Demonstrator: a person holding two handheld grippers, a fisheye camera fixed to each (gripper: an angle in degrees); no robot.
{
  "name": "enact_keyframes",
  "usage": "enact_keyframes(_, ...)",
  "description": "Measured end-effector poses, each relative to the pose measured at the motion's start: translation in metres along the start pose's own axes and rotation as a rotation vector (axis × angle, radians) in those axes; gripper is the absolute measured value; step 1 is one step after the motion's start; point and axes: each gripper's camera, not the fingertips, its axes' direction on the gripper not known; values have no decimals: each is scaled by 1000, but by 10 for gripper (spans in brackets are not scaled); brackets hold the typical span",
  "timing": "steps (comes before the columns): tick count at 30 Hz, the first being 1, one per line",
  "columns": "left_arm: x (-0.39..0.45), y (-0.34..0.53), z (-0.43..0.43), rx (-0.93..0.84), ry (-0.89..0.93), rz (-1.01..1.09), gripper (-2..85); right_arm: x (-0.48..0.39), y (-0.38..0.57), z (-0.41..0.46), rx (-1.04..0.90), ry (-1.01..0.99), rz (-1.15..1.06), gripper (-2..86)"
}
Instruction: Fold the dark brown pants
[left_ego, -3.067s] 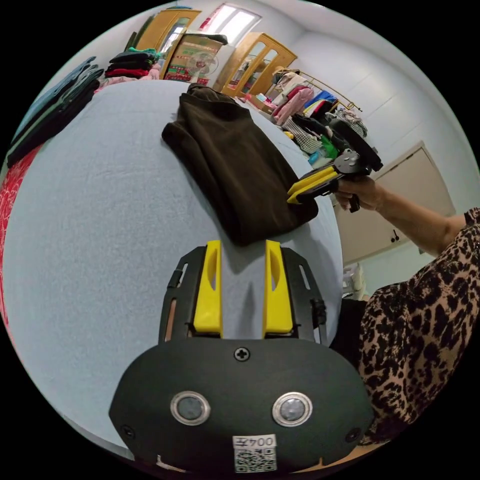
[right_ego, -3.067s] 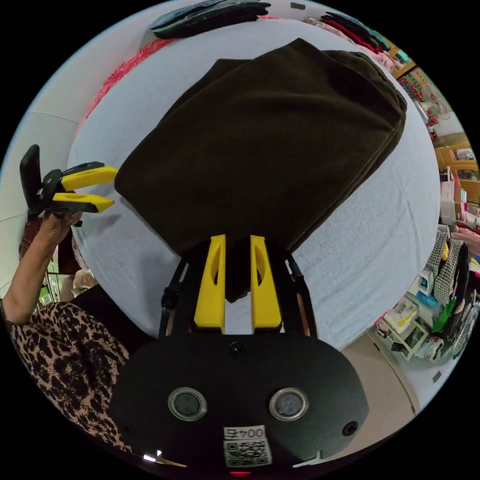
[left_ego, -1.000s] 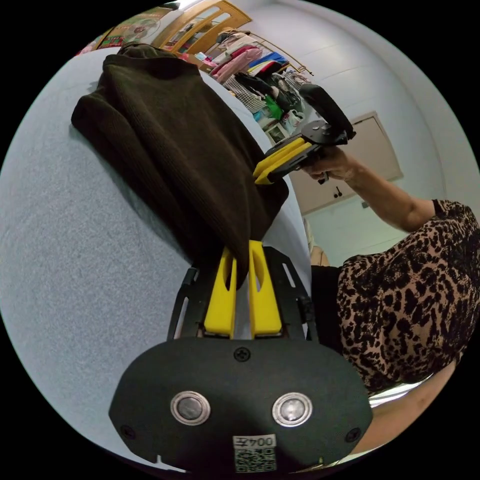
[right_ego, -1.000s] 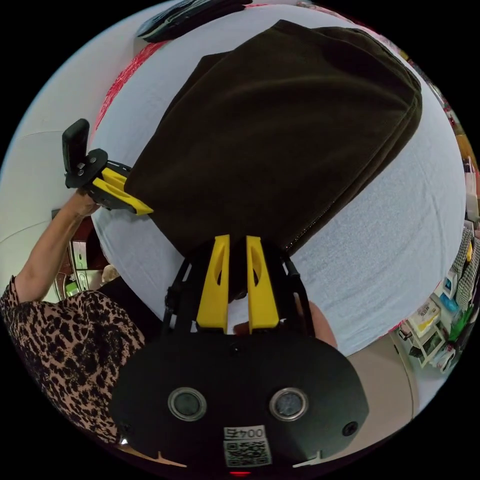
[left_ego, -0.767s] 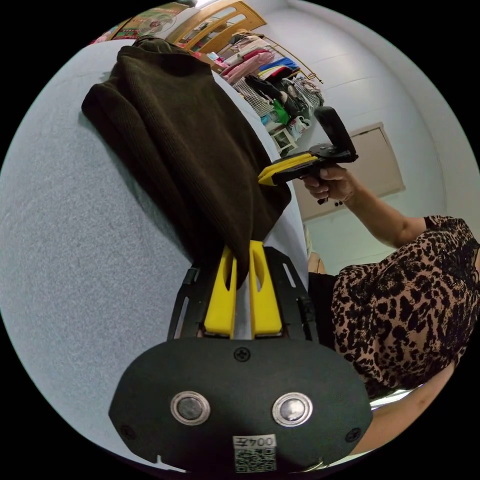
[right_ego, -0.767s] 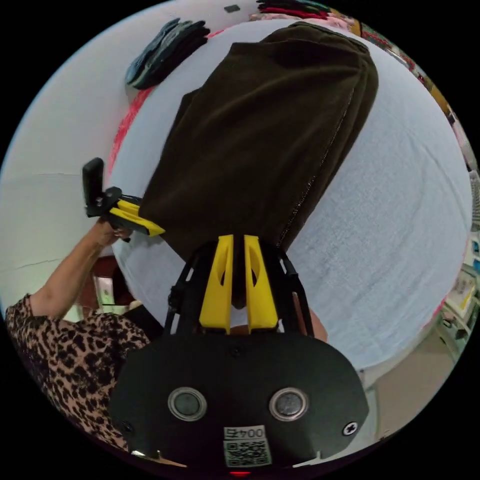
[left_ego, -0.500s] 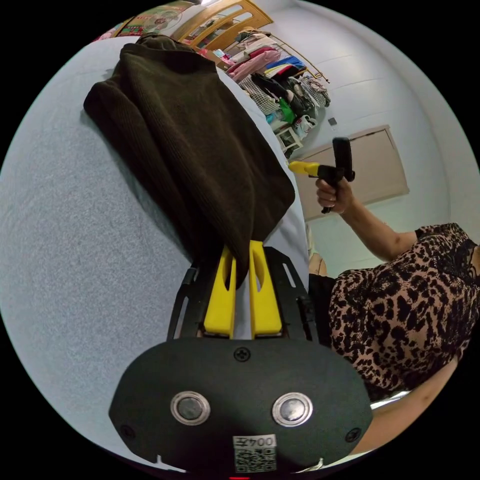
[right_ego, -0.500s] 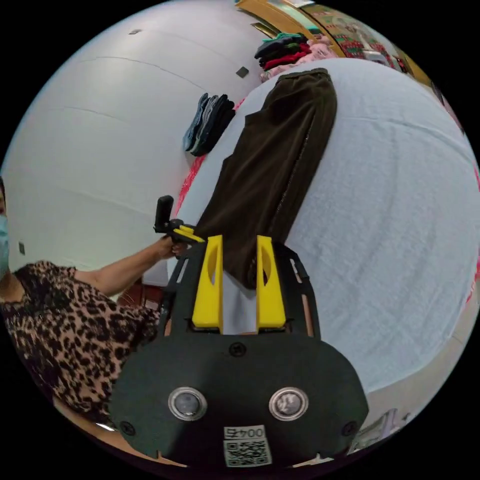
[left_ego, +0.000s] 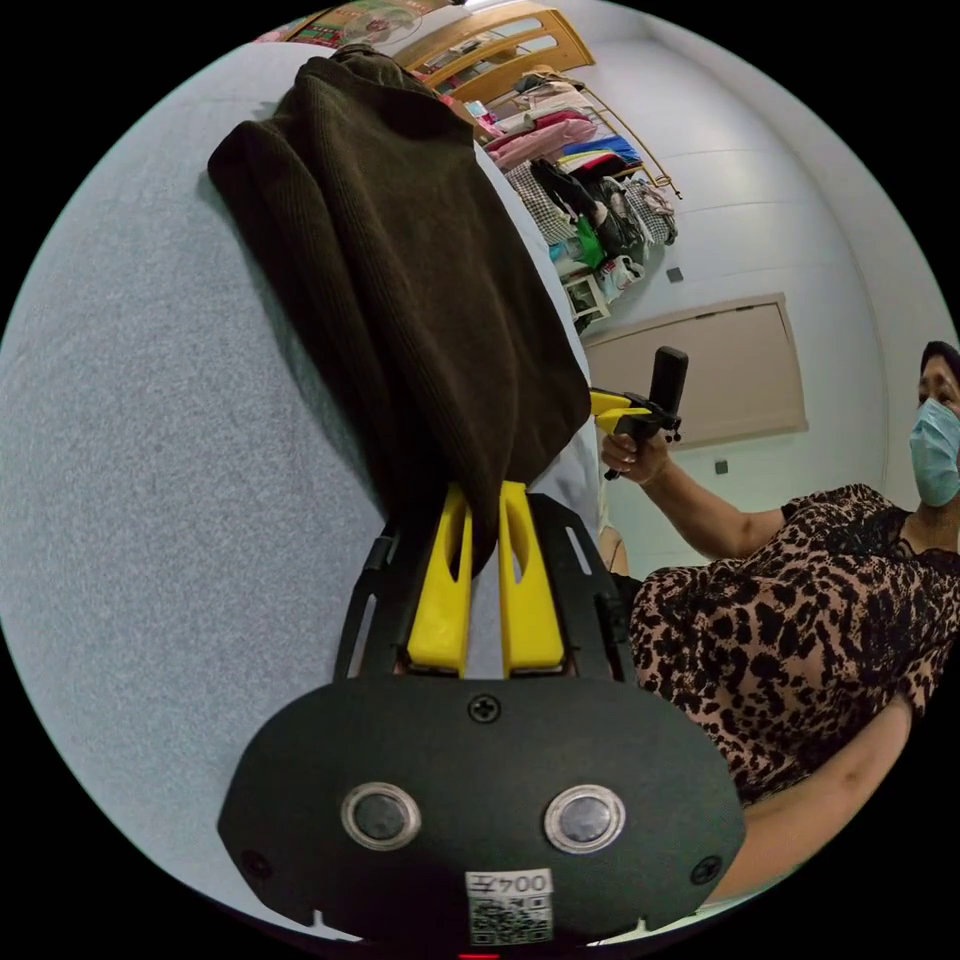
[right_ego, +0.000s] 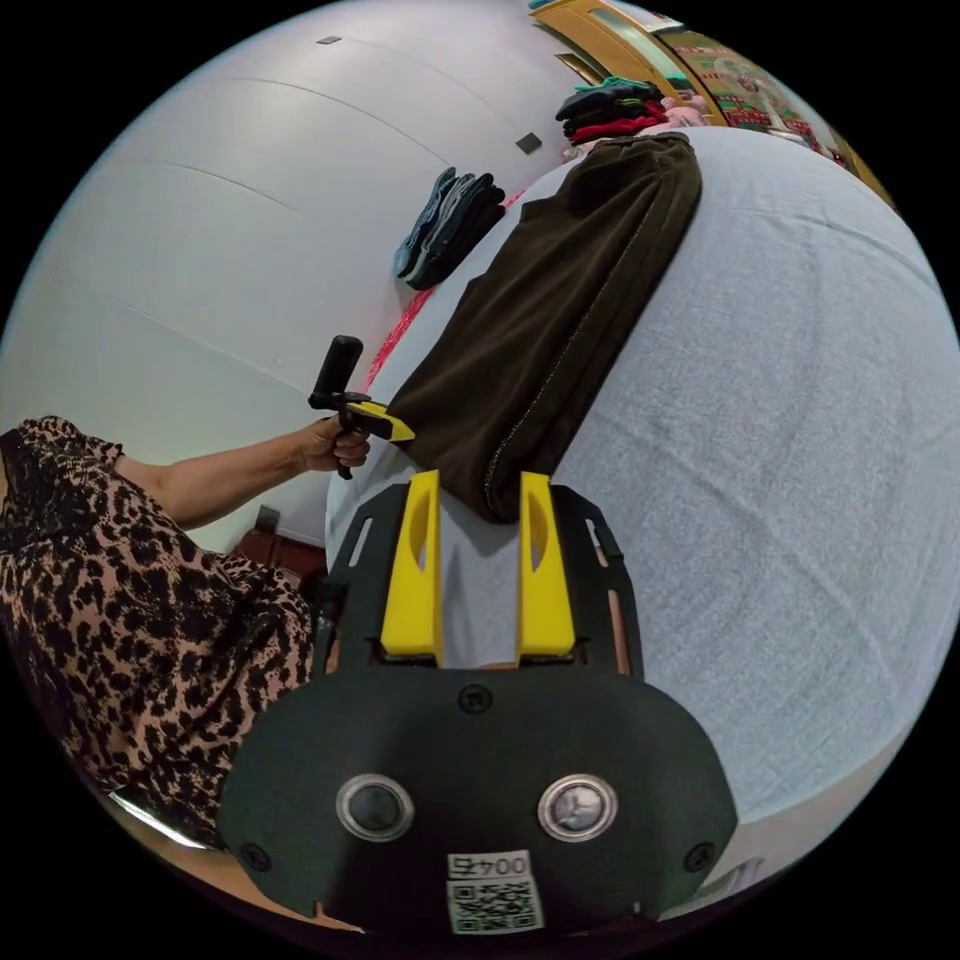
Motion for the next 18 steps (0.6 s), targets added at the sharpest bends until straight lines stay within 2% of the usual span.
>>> enact_keyframes(6, -9, 4, -14, -13, 2, -31, 51, 20, 16, 31, -73, -77, -77, 100)
enact_keyframes(8, -7, 7, -21, -23, -25, -22, 52, 23, 24, 36, -92, -14, -89, 64)
enact_keyframes(12, -12, 13, -32, -35, -47, -17, 51, 43, 53, 56, -177, 98, -82, 52)
enact_keyframes(18, -31, 24, -53, -45, 3, -28, 50, 72, 85, 78, -152, 77, -52, 51)
